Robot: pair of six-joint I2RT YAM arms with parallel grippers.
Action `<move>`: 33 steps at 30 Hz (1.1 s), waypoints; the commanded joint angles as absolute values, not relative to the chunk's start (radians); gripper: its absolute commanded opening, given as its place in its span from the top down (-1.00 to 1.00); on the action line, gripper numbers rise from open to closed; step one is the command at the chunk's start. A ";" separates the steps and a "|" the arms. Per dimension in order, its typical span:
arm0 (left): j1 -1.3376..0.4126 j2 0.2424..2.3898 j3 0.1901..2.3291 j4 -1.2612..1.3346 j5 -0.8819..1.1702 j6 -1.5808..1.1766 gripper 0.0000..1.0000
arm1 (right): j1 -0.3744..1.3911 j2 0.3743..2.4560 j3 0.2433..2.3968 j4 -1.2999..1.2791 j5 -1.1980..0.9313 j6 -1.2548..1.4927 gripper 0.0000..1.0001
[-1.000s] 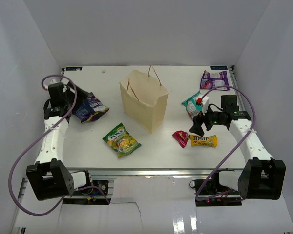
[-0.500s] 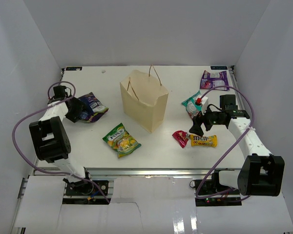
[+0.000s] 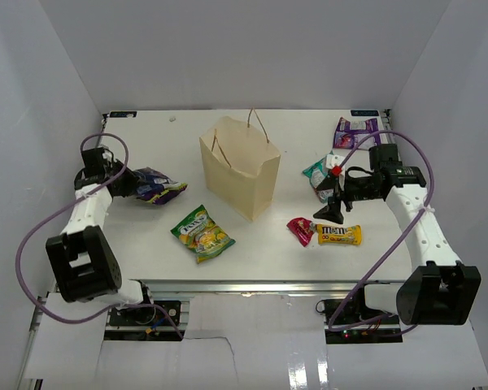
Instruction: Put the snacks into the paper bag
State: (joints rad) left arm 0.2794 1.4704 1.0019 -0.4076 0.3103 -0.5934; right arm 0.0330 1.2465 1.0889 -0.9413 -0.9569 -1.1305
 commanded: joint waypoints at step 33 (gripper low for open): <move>0.247 0.655 0.933 -0.738 0.811 -0.928 1.00 | 1.218 1.580 1.250 0.160 -0.011 -0.956 -0.80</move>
State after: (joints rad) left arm 0.2512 0.6918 0.8822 -0.8028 0.7071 -0.8928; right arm 1.2083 1.5425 1.1843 0.0845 -0.0765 -0.9329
